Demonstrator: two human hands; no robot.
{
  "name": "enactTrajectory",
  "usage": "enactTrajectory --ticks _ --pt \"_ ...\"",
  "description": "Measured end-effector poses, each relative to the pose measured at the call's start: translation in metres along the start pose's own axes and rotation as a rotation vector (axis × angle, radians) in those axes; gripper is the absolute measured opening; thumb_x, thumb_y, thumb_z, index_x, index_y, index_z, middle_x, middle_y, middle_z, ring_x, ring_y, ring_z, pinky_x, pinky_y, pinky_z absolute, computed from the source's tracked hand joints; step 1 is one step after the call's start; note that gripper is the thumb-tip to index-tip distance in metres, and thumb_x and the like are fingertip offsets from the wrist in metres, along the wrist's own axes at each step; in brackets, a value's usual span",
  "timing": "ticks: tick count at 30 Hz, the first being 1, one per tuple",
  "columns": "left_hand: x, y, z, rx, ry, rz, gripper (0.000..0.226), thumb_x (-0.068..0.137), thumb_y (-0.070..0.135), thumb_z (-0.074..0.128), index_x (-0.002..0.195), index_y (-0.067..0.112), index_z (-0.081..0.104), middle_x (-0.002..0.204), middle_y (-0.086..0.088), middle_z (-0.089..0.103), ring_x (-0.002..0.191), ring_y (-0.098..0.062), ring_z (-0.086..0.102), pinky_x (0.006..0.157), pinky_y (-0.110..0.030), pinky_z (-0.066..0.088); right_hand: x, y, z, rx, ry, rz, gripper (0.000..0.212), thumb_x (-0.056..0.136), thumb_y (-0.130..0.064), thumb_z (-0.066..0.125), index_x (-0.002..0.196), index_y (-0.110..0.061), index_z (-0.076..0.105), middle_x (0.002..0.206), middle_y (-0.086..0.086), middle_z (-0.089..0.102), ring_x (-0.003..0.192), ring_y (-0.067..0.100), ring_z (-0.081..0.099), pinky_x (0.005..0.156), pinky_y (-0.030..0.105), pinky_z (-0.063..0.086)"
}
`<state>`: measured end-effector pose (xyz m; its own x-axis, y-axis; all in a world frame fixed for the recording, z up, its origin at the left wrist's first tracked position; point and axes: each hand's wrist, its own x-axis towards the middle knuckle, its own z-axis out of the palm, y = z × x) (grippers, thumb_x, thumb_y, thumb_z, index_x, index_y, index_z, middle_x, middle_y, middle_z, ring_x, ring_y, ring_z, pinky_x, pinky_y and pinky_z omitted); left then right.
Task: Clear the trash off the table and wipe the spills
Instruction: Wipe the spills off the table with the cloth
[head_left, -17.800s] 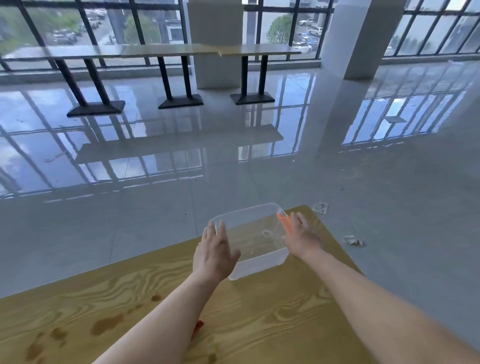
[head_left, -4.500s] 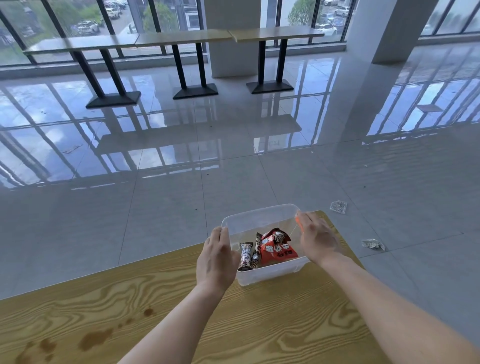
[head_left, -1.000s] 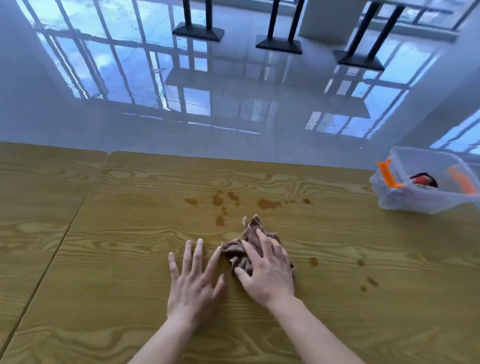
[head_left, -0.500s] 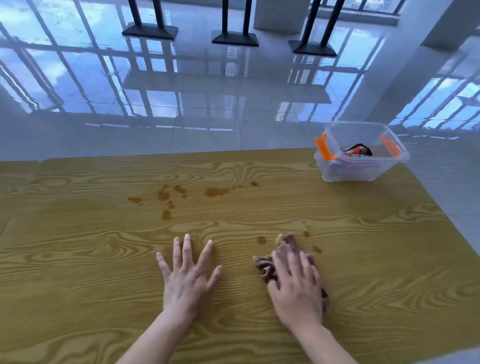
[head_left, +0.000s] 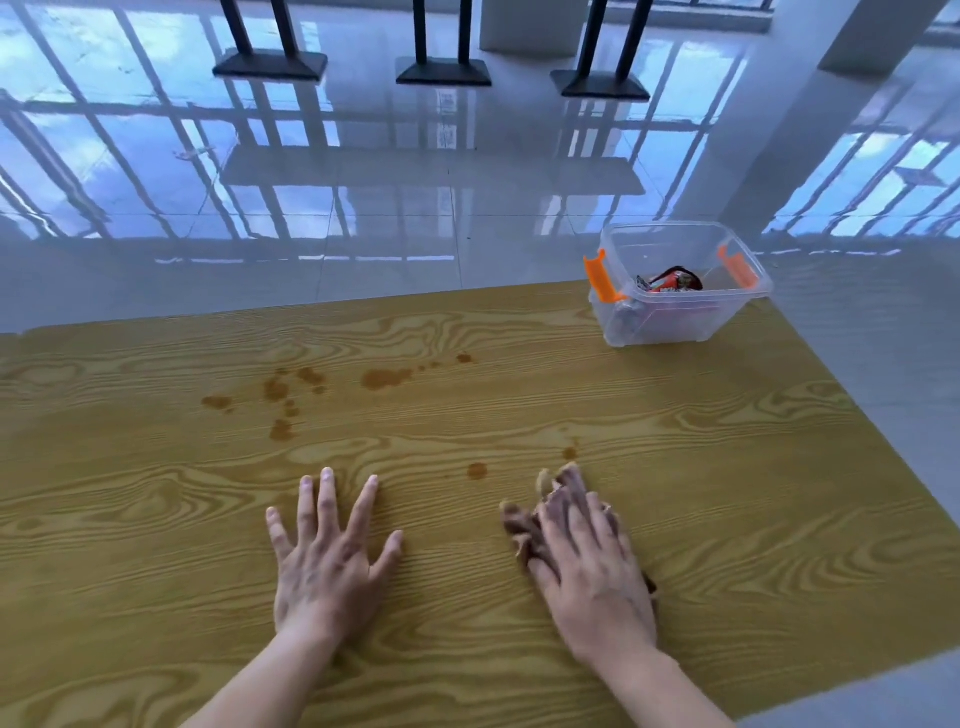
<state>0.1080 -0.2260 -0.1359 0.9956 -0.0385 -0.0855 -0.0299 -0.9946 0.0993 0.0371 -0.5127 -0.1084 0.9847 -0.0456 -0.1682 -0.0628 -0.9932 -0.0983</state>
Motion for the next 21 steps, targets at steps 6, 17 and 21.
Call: enactTrajectory --ticks 6,17,21 --pt "0.000 -0.001 0.001 0.004 0.017 -0.004 0.074 0.083 0.080 0.006 0.149 0.048 0.000 0.163 -0.007 0.000 0.148 -0.024 -0.013 0.116 -0.059 -0.007 0.016 0.075 -0.008 -0.094 -0.040 0.184 0.068 0.094 -0.067 0.004 0.155 -0.037 -0.002 0.165 0.001 0.002 0.152 0.026 0.001 0.123 0.044 0.004" --pt "-0.001 0.002 0.000 -0.004 0.020 -0.007 0.074 0.082 0.077 0.013 0.149 0.047 0.008 0.162 -0.008 0.005 0.148 -0.026 -0.008 0.116 -0.059 -0.003 0.018 0.039 0.009 -0.070 -0.030 -0.071 0.062 0.097 -0.067 0.008 0.153 -0.045 -0.006 0.166 -0.007 -0.008 0.152 0.024 -0.008 0.121 0.042 0.001" --pt "0.000 0.001 0.000 -0.011 0.036 -0.003 0.073 0.083 0.077 0.015 0.149 0.047 0.011 0.162 -0.008 0.007 0.148 -0.026 -0.006 0.116 -0.059 -0.002 0.098 0.046 -0.014 0.043 -0.096 0.225 0.064 0.094 -0.069 0.007 0.151 -0.047 -0.012 0.165 -0.005 -0.013 0.150 0.024 -0.017 0.122 0.046 -0.004"
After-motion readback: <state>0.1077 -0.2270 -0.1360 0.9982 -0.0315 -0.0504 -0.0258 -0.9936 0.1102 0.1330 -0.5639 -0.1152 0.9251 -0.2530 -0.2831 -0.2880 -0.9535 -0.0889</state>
